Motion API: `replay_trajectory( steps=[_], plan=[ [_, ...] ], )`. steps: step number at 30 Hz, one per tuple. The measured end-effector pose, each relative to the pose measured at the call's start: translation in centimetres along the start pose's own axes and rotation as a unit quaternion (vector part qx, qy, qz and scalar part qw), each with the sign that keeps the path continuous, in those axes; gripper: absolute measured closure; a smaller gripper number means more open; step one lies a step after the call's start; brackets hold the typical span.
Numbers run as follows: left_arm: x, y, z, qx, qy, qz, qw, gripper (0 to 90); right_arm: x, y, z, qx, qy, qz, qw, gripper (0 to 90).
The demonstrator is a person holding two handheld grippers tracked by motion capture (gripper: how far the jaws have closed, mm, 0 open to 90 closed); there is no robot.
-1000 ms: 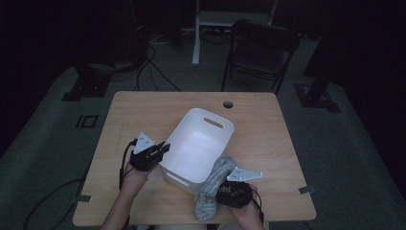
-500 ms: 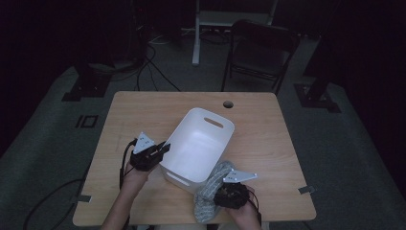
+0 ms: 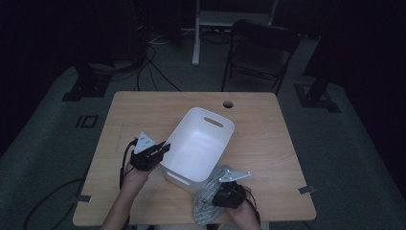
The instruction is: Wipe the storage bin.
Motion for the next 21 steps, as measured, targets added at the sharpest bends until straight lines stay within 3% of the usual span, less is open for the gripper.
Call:
replay_trajectory(
  steps=[2, 5, 7, 10, 12, 17, 19, 21],
  plan=[
    [0.0, 0.0, 0.0, -0.002, 0.004, -0.001, 1.0000, 78.2, 0.1, 0.1, 0.0, 0.007, 0.001, -0.002, 1.0000, 58.2],
    [0.0, 0.0, 0.0, -0.003, 0.003, 0.002, 1.0000, 78.4, 0.2, 0.6, 0.4, 0.018, 0.010, 0.009, 0.9997, 69.1],
    [0.1, -0.1, 0.0, -0.004, 0.003, 0.003, 1.0000, 78.5, 0.2, 1.3, 1.1, 0.013, 0.010, 0.012, 0.9998, 72.9],
    [0.1, -0.1, 0.0, -0.004, 0.001, 0.004, 1.0000, 78.5, 0.3, 2.9, 2.9, -0.019, 0.020, 0.005, 0.9996, 73.9],
    [0.1, -0.1, 0.1, -0.004, 0.000, 0.003, 1.0000, 78.5, 0.4, 4.3, 4.4, -0.056, 0.020, 0.001, 0.9982, 74.0],
    [0.0, -0.1, 0.1, 0.000, -0.011, -0.004, 0.9999, 78.7, 0.1, 6.8, 7.4, -0.136, 0.020, -0.030, 0.9900, 73.6],
    [0.0, -0.1, 0.1, 0.001, -0.011, -0.006, 0.9999, 78.7, -0.2, 6.8, 7.6, -0.137, 0.021, -0.037, 0.9897, 73.6],
    [-0.1, -0.2, 0.1, 0.003, -0.009, -0.009, 0.9999, 78.7, -0.4, 5.5, 7.2, -0.123, 0.018, -0.044, 0.9912, 73.9]
  ],
)
Point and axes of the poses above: each handheld gripper's, and its own axes: y roughly backward along the jaws, z roughly out of its top, x roughly to its left, the point moved 10 cm from there along -y, roughly forward along the jaws, and after that the axes turned 8 degrees about -x, right-handed, at the moved point
